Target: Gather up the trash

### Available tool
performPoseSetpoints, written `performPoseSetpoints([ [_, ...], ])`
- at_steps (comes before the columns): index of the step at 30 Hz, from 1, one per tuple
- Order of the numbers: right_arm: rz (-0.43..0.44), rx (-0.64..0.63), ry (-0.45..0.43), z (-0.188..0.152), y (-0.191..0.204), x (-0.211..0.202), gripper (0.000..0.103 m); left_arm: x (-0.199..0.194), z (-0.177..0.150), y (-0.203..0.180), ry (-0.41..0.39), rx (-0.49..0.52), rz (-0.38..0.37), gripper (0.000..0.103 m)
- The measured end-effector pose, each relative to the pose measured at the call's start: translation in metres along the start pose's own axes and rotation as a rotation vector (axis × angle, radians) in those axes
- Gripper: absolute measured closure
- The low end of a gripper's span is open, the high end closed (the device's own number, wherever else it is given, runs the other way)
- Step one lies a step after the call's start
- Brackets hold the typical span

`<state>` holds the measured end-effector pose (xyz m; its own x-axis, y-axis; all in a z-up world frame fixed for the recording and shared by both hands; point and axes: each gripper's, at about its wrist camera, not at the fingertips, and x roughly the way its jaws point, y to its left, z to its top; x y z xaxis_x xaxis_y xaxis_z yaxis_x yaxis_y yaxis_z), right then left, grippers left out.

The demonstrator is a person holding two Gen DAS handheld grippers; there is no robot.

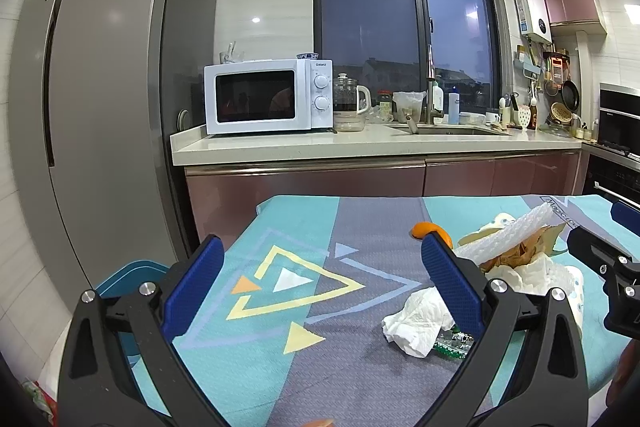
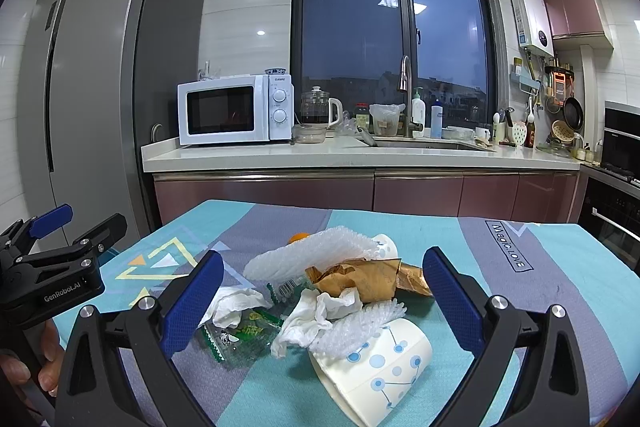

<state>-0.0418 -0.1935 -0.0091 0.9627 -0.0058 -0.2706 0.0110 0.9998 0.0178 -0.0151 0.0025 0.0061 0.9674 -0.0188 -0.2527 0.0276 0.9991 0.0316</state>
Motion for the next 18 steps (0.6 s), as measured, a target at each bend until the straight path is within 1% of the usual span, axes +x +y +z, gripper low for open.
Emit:
performPoseSetpoints([
  [13, 0.004, 0.004, 0.010, -0.0048, 0.0026, 0.0015, 0.007, 0.0012, -0.0014, -0.0011, 0.007, 0.002, -0.005, 0.006],
  [18, 0.007, 0.007, 0.037, -0.0067, -0.0029, 0.0056, 0.007, 0.0085, -0.0066, -0.0041, 0.032, 0.016, -0.023, 0.006],
])
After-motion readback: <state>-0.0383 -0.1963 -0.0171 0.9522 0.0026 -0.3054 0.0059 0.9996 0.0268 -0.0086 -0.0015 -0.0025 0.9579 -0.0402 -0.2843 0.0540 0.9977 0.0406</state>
